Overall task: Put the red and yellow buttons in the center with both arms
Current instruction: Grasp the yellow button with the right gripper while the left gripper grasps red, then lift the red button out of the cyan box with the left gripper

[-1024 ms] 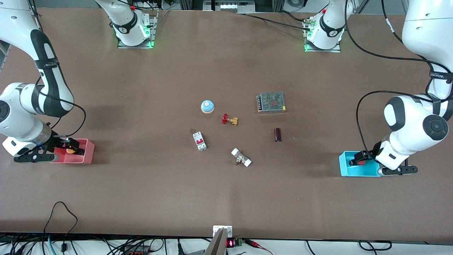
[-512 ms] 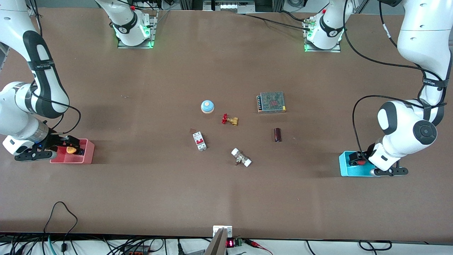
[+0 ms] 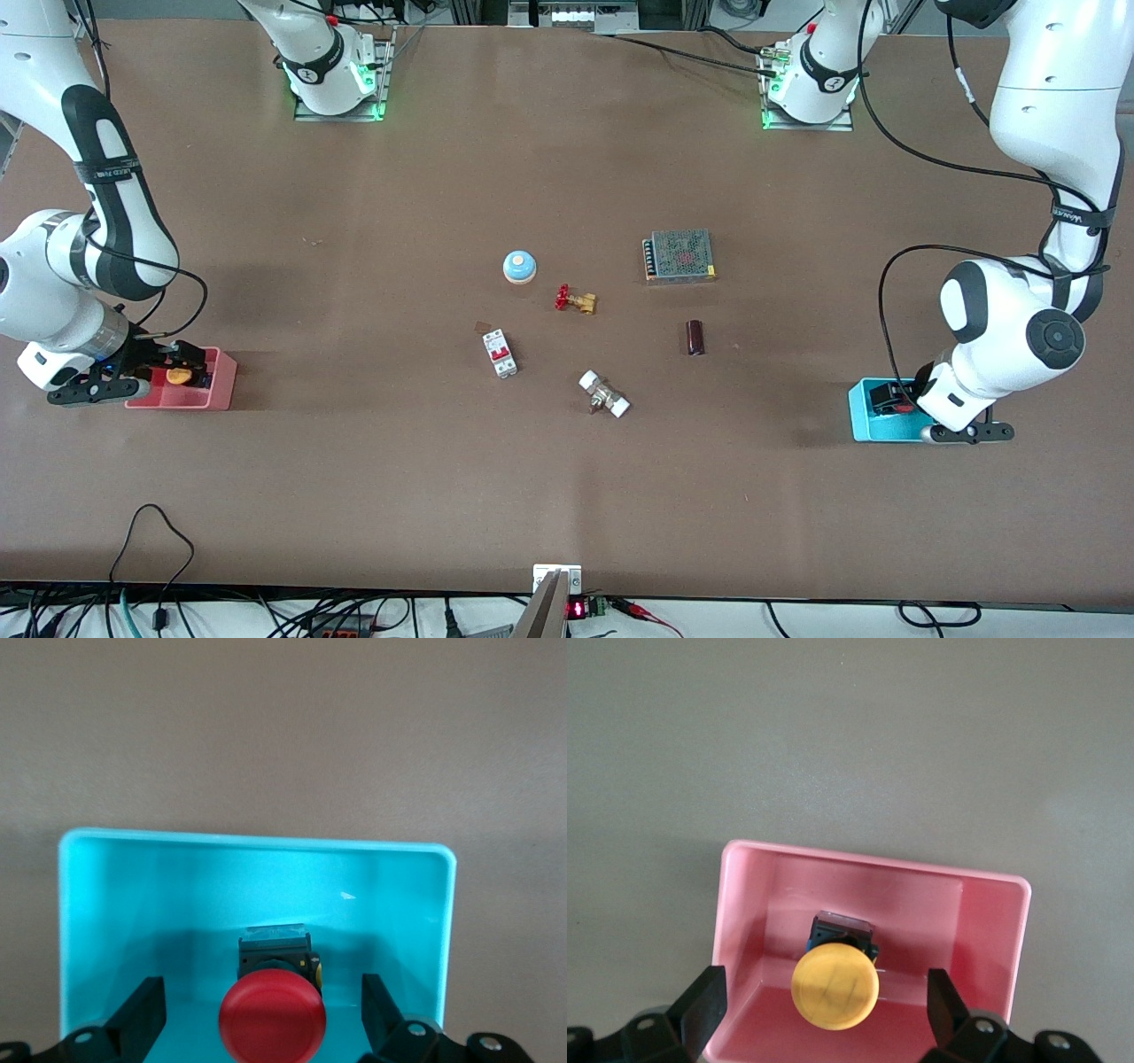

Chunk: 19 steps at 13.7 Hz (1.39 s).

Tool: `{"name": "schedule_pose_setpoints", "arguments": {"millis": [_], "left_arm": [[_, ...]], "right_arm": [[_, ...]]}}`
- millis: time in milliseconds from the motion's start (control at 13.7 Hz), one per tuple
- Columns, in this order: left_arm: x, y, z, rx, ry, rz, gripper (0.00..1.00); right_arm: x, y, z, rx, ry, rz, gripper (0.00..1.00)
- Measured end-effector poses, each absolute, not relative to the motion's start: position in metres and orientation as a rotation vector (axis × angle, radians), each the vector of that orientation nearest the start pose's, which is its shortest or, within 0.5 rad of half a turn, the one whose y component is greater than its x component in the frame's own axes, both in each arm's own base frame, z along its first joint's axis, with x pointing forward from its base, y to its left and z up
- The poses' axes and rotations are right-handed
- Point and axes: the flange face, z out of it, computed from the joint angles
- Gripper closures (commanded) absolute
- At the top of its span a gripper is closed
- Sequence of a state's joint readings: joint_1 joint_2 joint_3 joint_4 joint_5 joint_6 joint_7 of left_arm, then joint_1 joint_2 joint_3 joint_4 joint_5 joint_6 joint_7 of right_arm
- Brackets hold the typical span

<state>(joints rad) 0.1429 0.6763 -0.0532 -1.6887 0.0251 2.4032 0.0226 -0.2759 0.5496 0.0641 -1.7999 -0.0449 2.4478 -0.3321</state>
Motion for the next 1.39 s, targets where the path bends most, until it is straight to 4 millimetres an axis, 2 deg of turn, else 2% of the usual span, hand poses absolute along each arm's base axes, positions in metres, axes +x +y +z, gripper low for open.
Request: {"name": "schedule_pose_setpoints", "arguments": {"millis": [146, 439, 585, 805, 1171, 1390], "left_arm": [[0.678, 0.065, 0.202, -3.154, -0.097, -0.052, 0.20], [0.680, 0.065, 0.203, -3.154, -0.097, -0.058, 0.49], [0.681, 0.066, 0.204, -3.154, -0.098, -0.062, 0.57], [0.682, 0.066, 0.206, -3.153, -0.099, -0.070, 0.62], [0.684, 0.067, 0.209, -3.152, -0.099, -0.081, 0.65], [0.689, 0.066, 0.229, -3.147, -0.095, -0.136, 0.67]], "right_arm": [[0.649, -0.143, 0.247, -3.157, -0.236, -0.147, 0.00], [0.650, -0.143, 0.241, -3.160, -0.244, -0.155, 0.00], [0.650, -0.143, 0.241, -3.160, -0.244, -0.156, 0.00], [0.650, -0.144, 0.240, -3.161, -0.243, -0.164, 0.01], [0.651, -0.144, 0.233, -3.161, -0.246, -0.172, 0.15], [0.651, -0.144, 0.233, -3.160, -0.263, -0.172, 0.25]]}}
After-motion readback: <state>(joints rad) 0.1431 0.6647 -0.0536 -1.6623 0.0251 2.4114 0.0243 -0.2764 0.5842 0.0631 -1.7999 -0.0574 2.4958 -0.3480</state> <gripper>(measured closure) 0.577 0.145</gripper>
